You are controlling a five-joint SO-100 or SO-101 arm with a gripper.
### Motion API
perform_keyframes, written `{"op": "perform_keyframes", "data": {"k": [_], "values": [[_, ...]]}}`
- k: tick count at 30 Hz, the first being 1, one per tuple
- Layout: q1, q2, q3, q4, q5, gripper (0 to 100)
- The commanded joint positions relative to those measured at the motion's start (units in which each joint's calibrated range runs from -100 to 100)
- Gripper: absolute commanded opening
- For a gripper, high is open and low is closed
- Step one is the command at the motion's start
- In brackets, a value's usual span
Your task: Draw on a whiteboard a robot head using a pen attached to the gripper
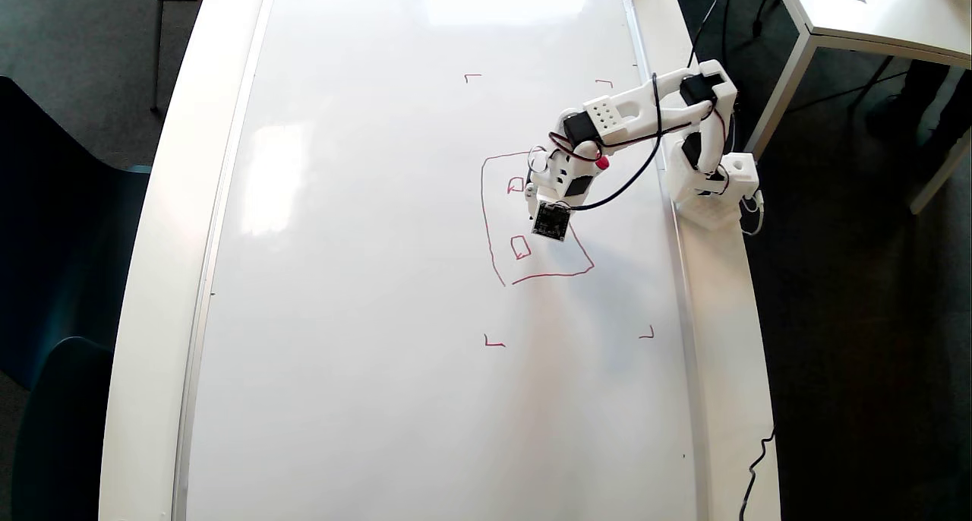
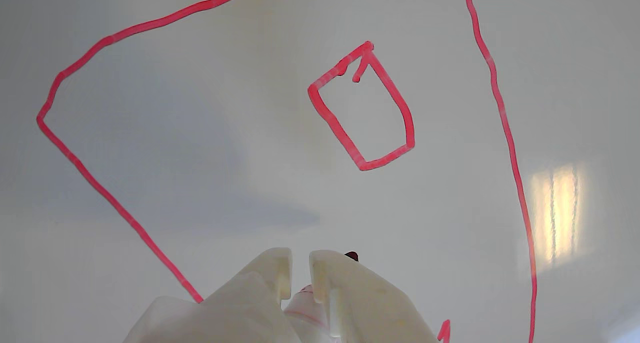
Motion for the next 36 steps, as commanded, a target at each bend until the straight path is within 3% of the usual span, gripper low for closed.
{"op": "perform_keyframes", "data": {"k": [1,36], "values": [[0.37,-0.32,0.21,-0.46,-0.36,1],[5.60,3.62,0.30,-1.15,0.12,1]]}}
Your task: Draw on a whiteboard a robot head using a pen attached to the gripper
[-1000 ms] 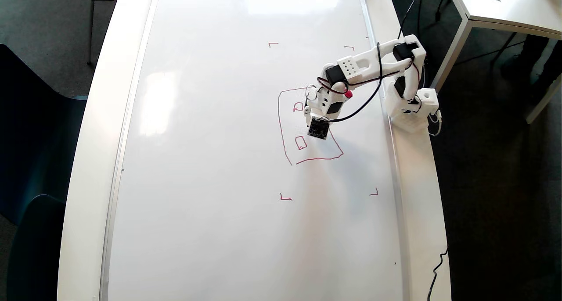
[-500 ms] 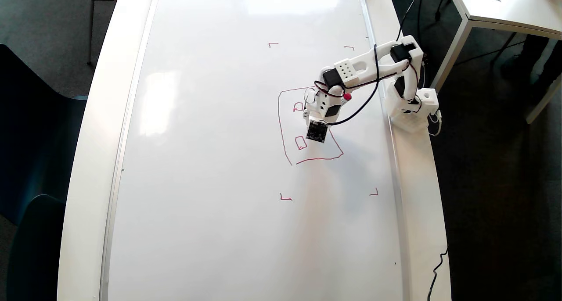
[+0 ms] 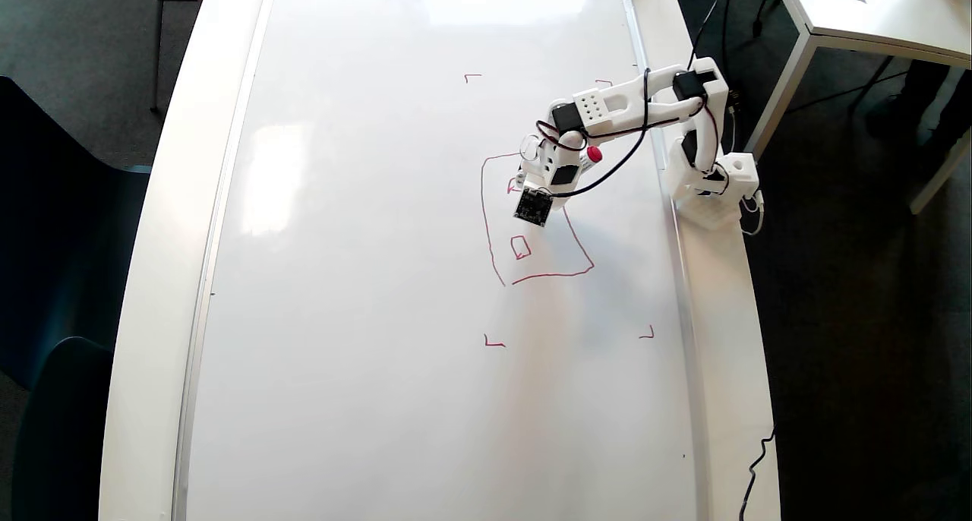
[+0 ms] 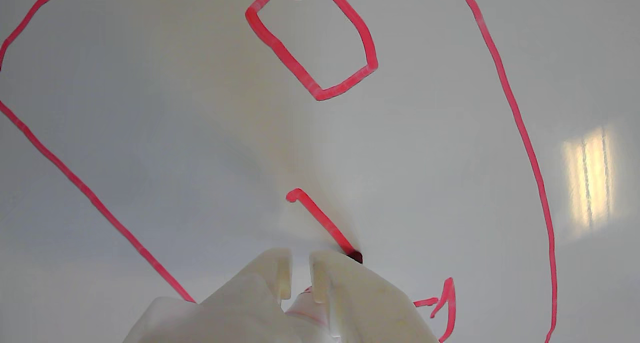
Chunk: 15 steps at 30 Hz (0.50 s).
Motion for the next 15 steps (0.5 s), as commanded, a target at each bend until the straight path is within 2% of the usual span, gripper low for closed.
{"op": "perform_keyframes", "data": {"k": [1,15], "values": [[0.17,0.07,-0.16,0.11,0.28,1],[0.17,-0.02,3.65,0.98,-0.10,1]]}}
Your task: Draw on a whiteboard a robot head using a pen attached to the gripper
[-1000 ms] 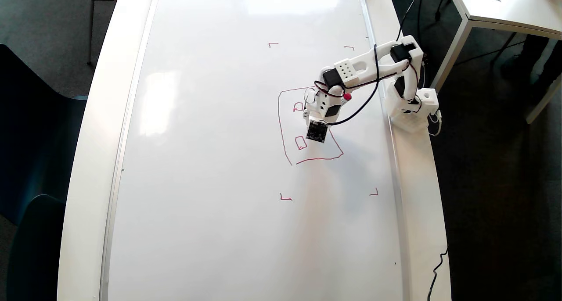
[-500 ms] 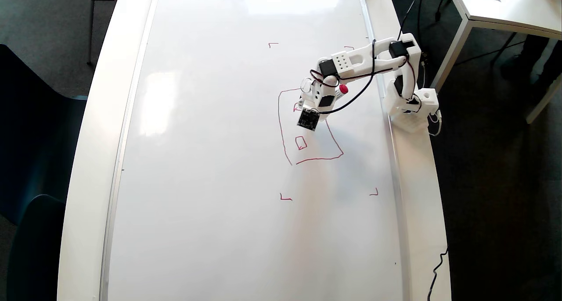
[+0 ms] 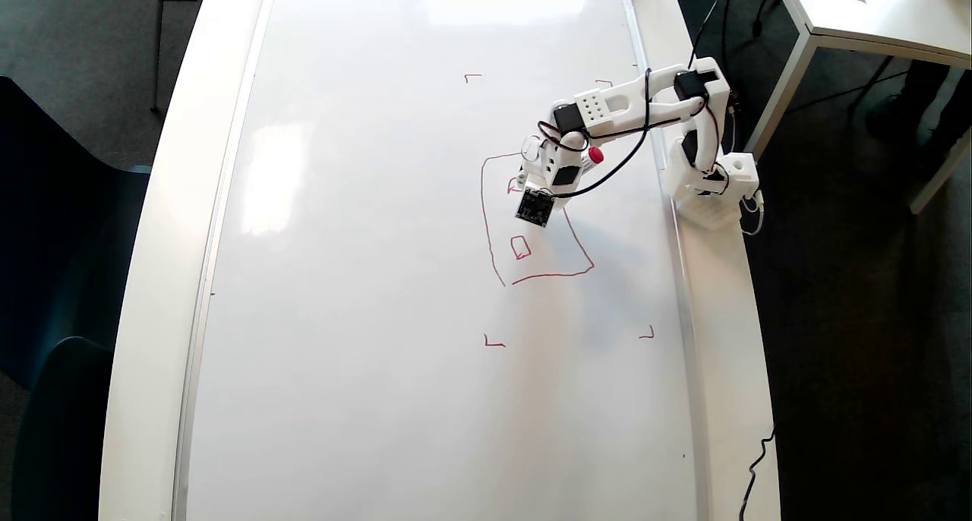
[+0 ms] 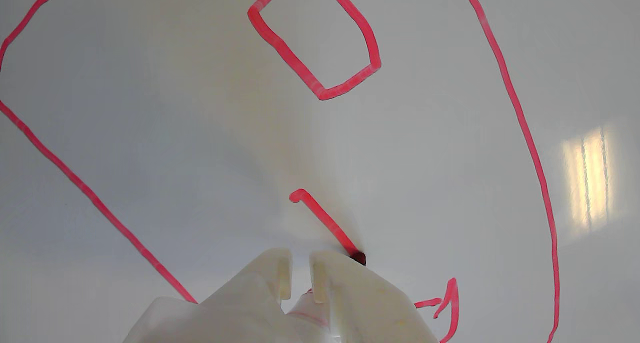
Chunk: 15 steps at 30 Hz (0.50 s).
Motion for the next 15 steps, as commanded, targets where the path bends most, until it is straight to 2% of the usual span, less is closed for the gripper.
{"op": "perform_keyframes", "data": {"k": [1,15], "values": [[0.17,0.07,2.74,0.56,-0.10,1],[-0.34,-4.80,6.73,2.47,-0.20,1]]}}
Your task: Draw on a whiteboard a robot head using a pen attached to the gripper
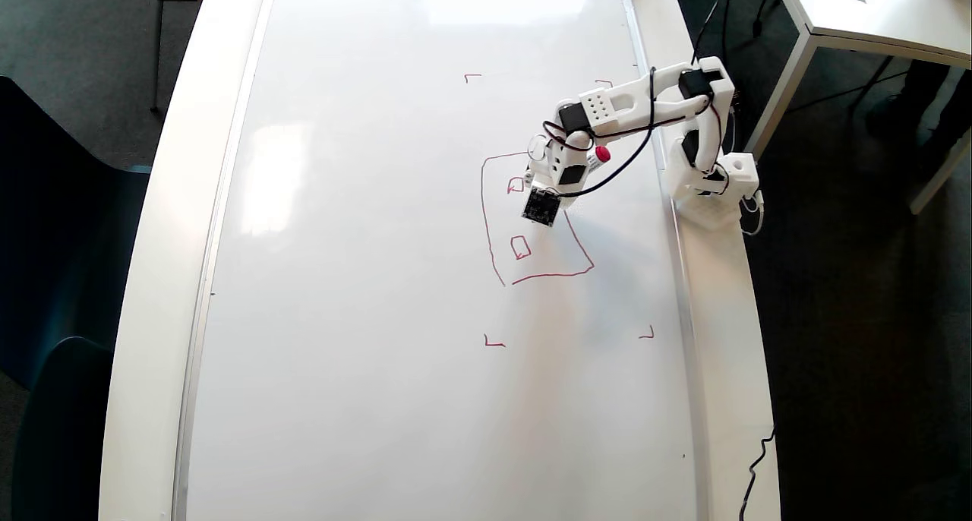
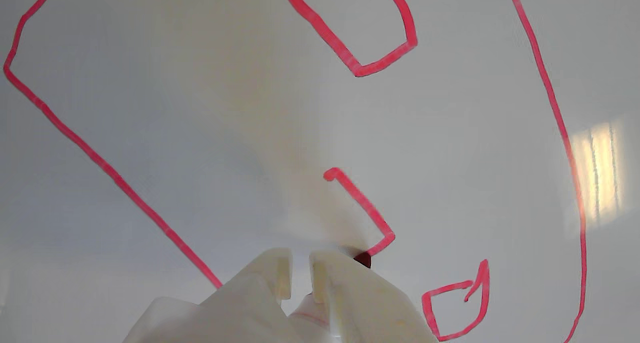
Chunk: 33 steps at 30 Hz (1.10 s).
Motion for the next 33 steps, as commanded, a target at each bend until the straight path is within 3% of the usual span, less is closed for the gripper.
{"op": "perform_keyframes", "data": {"k": [1,17,33], "values": [[-0.34,-2.76,2.25,1.04,-0.20,1],[-1.67,-3.01,3.97,3.64,-0.26,1],[-4.17,-2.17,-0.29,-1.05,-0.95,1]]}}
